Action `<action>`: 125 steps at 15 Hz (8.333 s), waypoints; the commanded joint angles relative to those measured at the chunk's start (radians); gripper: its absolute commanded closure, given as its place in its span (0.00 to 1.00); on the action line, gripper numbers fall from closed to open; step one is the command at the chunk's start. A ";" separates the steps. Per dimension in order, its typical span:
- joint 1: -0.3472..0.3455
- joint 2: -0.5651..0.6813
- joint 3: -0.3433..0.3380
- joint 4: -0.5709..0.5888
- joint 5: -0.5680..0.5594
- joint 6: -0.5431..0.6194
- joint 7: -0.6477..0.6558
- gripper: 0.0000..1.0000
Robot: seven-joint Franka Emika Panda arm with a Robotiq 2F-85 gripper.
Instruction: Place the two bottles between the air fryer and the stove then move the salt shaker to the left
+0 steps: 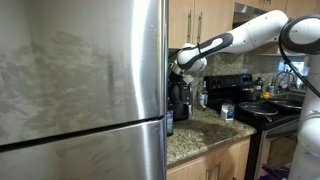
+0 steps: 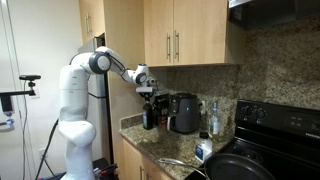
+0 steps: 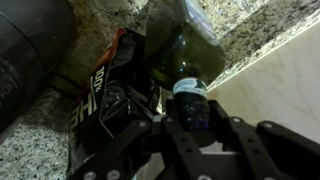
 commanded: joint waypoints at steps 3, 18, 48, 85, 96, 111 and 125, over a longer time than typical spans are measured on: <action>-0.006 -0.002 0.003 -0.010 -0.089 0.047 0.105 0.94; -0.157 -0.372 -0.162 -0.328 -0.245 0.065 0.384 0.94; -0.288 -0.043 -0.376 -0.093 -0.043 0.241 0.413 0.94; -0.146 0.438 -0.525 0.414 -0.397 0.418 0.831 0.94; -0.183 0.451 -0.503 0.419 -0.336 0.349 0.866 0.94; -0.248 0.096 -0.431 0.163 -0.318 -0.051 0.742 0.00; -0.367 0.124 -0.440 0.174 -0.318 -0.322 0.914 0.00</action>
